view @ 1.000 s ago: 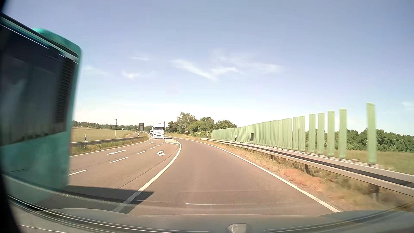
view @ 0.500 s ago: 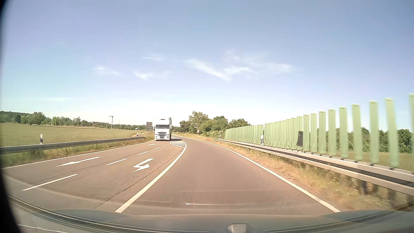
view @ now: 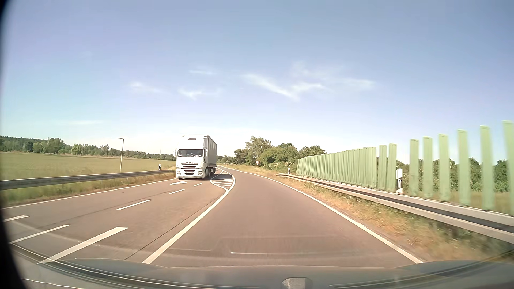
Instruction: Follow the waypoints while adhering to traffic rules and regulations
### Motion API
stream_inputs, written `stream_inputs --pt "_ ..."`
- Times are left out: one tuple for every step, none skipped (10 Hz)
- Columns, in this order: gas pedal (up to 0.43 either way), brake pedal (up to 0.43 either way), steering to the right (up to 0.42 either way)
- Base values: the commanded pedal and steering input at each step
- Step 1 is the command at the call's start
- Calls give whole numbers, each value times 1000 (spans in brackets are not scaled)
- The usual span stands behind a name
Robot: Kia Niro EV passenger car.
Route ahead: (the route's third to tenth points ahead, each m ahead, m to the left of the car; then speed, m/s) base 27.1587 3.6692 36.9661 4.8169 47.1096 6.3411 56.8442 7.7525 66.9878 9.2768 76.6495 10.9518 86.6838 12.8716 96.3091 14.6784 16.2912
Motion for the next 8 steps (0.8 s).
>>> stream_inputs --pt "398 24 -20" --pt "390 24 -20" --pt "390 24 -20" --pt "390 24 -20" --pt "378 24 -20" --pt "370 24 -20" --pt "350 24 -20" --pt "319 24 -20"
